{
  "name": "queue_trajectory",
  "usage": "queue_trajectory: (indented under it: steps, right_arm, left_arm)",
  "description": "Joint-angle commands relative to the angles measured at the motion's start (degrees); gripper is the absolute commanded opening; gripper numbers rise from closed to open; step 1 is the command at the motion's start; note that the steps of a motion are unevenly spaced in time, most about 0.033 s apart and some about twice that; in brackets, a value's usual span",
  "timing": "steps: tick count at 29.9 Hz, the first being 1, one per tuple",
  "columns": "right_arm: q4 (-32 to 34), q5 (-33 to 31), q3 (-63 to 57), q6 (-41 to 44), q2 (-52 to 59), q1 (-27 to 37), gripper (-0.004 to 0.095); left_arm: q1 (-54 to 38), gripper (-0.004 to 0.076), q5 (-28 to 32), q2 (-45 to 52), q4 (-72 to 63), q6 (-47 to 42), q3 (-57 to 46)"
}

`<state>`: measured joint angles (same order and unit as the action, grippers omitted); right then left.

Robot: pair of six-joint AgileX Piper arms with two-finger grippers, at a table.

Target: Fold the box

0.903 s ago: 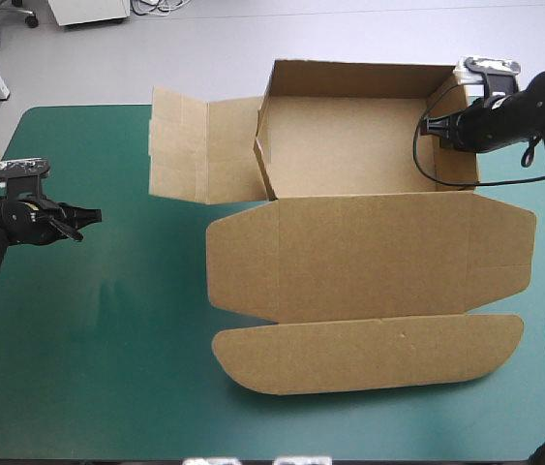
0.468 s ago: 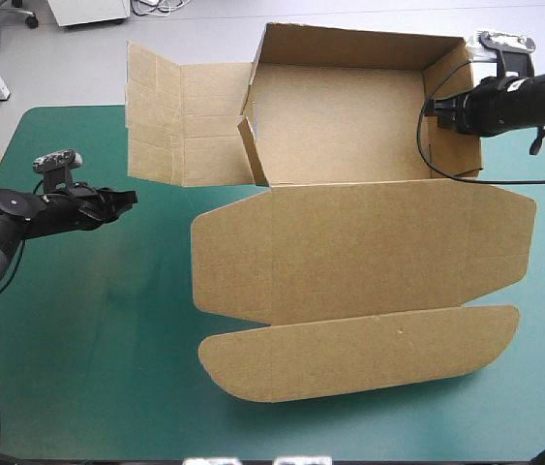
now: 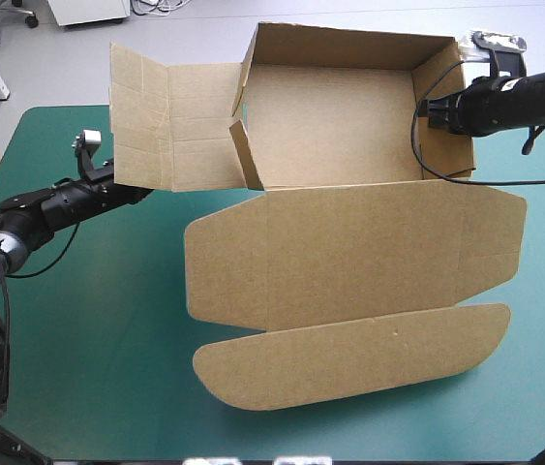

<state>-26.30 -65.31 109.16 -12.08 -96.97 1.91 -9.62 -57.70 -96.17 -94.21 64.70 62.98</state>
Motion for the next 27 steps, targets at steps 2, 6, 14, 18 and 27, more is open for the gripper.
queue_trajectory:
  steps: [2, 6, 14, 18, 27]
  right_arm:
    - [-0.81, 3.1, 1.7, 0.02, 1.66, -2.88, -0.0016]
    - [2.42, 4.32, 1.7, 1.03, 0.88, -4.32, -0.0017]
    - [3.31, 5.76, 1.7, 1.49, -0.11, -4.33, -0.0017]
    - [4.26, 6.77, 1.7, 2.45, -0.2, -4.33, -0.0017]
    - [4.43, 7.31, 1.7, 2.97, -0.71, -4.33, -0.0017]
  left_arm:
    - [2.1, 0.0167, -8.79, 1.05, -9.55, 1.28, 2.3]
    - [3.5, 0.0167, -16.0, 0.78, -9.66, 0.86, 5.25]
    - [5.48, 0.0167, -16.91, 1.04, -9.65, -6.69, 14.39]
    - [7.06, 0.0167, -16.91, 1.04, -8.89, -9.5, 18.04]
    - [10.08, 0.0167, -15.75, 1.04, -7.96, -10.12, 20.55]
